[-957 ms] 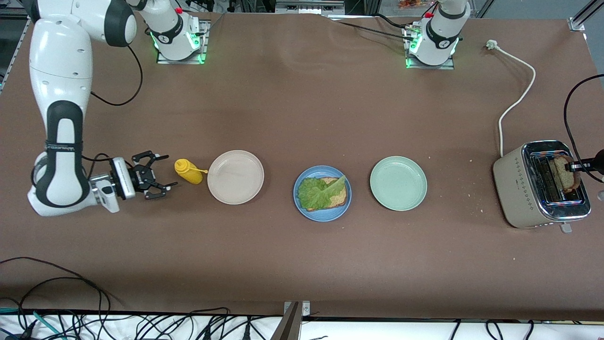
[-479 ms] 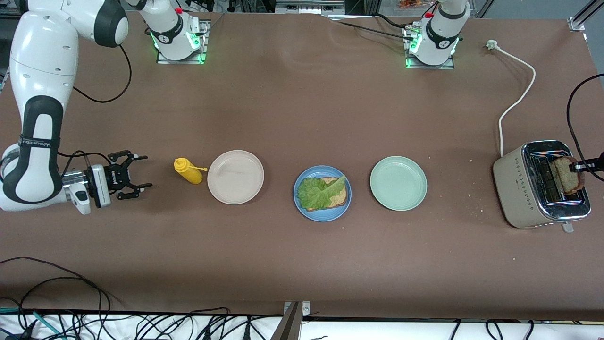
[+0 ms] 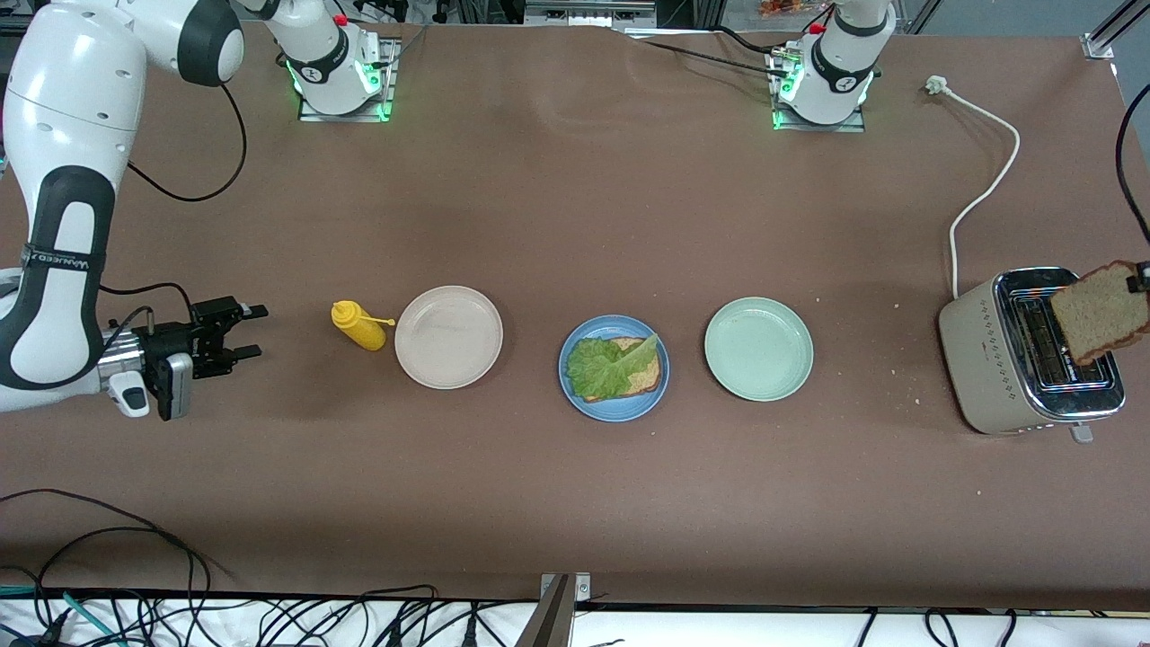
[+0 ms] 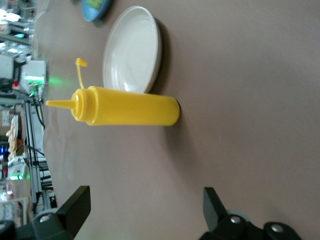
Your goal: Make sandwich in blue plate with both arms
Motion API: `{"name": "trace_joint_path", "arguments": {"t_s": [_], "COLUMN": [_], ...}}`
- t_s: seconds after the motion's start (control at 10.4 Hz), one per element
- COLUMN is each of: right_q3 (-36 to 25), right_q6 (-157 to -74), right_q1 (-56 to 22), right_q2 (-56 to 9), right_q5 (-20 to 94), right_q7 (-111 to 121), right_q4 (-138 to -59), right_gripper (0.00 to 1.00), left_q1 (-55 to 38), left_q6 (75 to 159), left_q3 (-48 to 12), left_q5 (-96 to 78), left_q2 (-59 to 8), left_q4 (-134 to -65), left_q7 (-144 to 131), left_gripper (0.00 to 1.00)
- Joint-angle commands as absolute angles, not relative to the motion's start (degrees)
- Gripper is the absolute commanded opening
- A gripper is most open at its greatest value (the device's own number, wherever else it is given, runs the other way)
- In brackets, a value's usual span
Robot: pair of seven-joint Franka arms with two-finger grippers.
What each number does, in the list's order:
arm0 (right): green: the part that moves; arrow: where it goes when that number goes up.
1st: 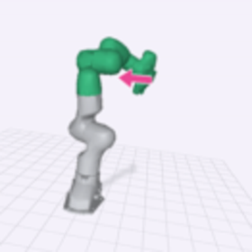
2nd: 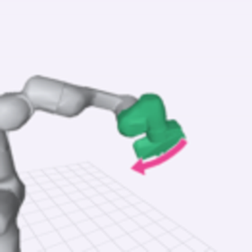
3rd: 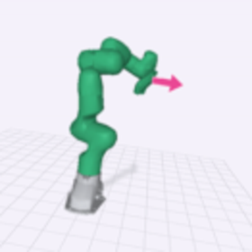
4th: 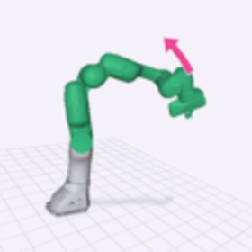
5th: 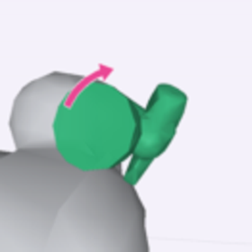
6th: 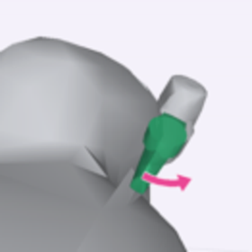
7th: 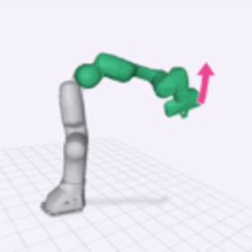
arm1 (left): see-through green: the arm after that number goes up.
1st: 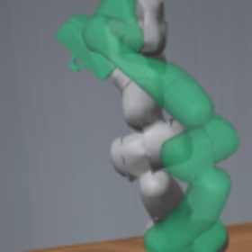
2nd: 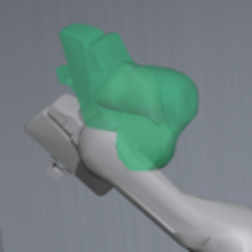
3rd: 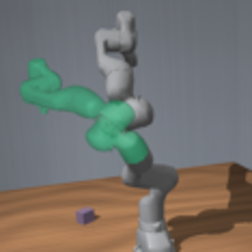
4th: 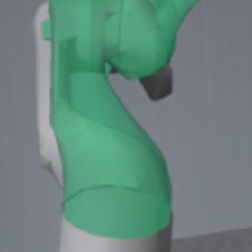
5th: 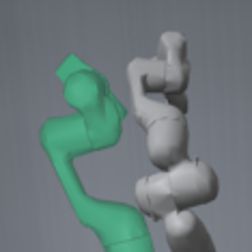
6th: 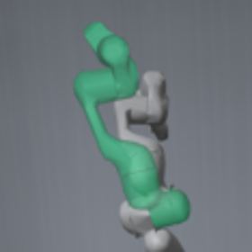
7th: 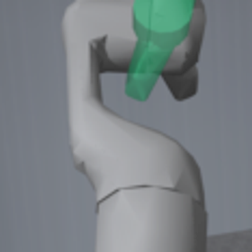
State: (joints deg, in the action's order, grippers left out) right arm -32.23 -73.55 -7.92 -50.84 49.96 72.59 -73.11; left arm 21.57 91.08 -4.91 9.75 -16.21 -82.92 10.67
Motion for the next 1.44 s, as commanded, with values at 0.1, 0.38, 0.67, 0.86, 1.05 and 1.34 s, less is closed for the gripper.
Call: {"name": "trace_joint_path", "arguments": {"t_s": [0.1,0.38,0.67,0.86,1.05,1.34], "right_q3": [-33.05,-34.1,-37.87,-37.97,-37.62,-27.4], "right_q6": [-73.03,-73.56,-72.86,-72.42,-71.63,-74.26], "right_q1": [-12.29,-16.85,-17.66,-20.46,-20.66,-13.83], "right_q2": [-43.61,-38.61,-31.05,-25.33,-22.26,-17.42], "right_q5": [36.95,23.08,19.88,12.61,11.6,7.51], "right_q7": [45.23,32.11,31.73,31.47,31.12,26.28], "right_q4": [-71.19,-71.1,-70.23,-70.05,-70.05,-72.76], "right_gripper": [1.0,1.0,1.0,1.0,1.0,1.0], "left_q1": [21.45,21.36,20.84,16.29,13.12,6.88], "left_q6": [80.97,80.42,80.16,80.24,81.73,89.2], "left_q3": [-9.04,-11.07,-13.53,-13.36,-13.36,-12.92], "left_q5": [9.05,8.88,6.44,1.16,-5.66,-14.36], "left_q2": [-14.77,-14.77,-15.73,-18.01,-21.0,-24.07], "left_q4": [-72.53,-72.07,-72.33,-72.6,-74.08,-76.82], "left_q7": [12.04,11.69,10.63,5.49,0.28,-0.96], "left_gripper": [0.0,0.0,0.0,0.0,0.0,0.0]}}
